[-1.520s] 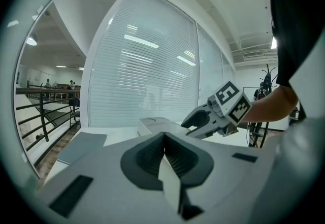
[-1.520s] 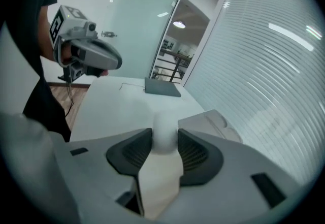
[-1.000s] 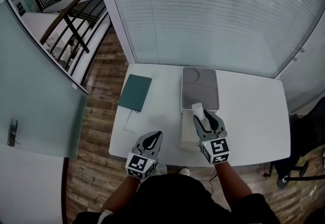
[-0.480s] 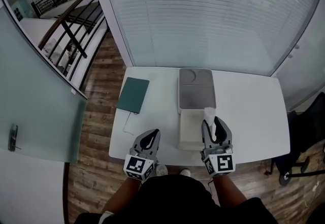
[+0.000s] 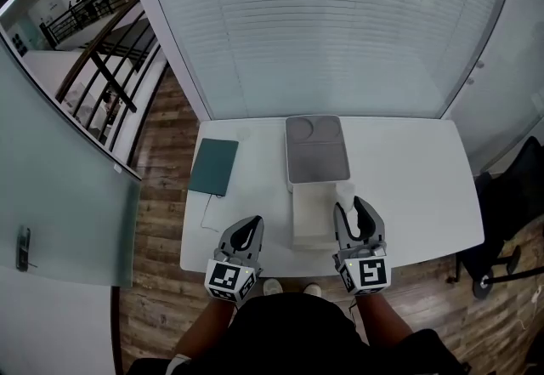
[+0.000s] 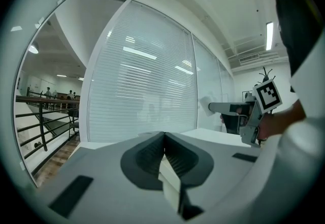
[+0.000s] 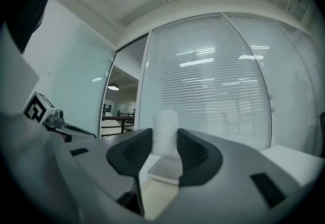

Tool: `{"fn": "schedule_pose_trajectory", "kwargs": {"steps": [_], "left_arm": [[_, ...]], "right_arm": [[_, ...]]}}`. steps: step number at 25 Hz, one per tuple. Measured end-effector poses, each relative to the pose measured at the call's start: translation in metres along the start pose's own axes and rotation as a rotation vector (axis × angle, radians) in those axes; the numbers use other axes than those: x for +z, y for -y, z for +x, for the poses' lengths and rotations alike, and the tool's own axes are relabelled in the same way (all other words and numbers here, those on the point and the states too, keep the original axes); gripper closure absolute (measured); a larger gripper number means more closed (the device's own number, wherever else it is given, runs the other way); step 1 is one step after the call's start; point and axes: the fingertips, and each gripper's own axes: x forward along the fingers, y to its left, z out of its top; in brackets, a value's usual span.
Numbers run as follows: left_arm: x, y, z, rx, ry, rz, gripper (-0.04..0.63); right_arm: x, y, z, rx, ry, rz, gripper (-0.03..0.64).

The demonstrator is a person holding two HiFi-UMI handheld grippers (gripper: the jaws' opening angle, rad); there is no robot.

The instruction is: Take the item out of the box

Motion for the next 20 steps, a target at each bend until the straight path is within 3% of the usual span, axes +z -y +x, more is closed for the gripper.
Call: {"fn": "schedule_pose_trajectory", "kwargs": {"steps": [20], "left_arm": [[-0.01, 0.004, 0.008, -0.035, -0.031, -0.013, 0.583]], "right_arm": [[0.001, 0.008, 0.01, -0.022, 0.005, 0.008, 0.456]]}}
